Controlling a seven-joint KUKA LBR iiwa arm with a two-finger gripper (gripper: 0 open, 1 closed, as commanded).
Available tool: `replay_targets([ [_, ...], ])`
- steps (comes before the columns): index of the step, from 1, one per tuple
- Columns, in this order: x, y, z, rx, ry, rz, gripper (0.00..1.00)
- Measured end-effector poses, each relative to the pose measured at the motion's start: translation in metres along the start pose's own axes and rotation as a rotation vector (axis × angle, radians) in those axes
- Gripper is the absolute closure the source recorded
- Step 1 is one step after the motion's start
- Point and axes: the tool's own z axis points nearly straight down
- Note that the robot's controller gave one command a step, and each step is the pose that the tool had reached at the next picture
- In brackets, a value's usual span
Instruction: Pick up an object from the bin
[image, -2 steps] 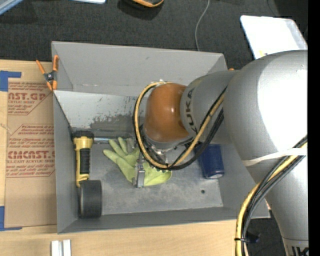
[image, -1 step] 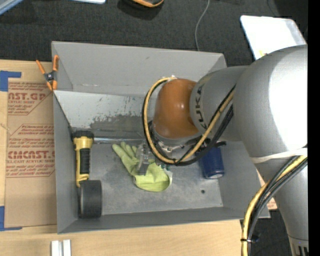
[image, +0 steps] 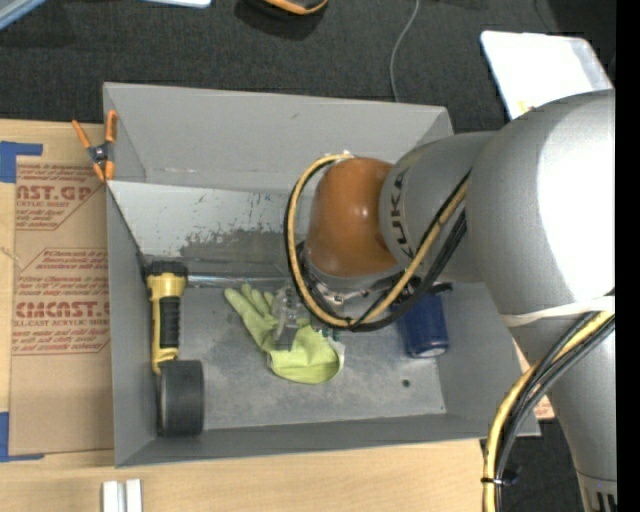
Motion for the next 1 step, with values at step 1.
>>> replay_targets([
  [1, -0.0022, 0.0016, -0.064, 0.0, 0.005, -0.007, 1.0],
])
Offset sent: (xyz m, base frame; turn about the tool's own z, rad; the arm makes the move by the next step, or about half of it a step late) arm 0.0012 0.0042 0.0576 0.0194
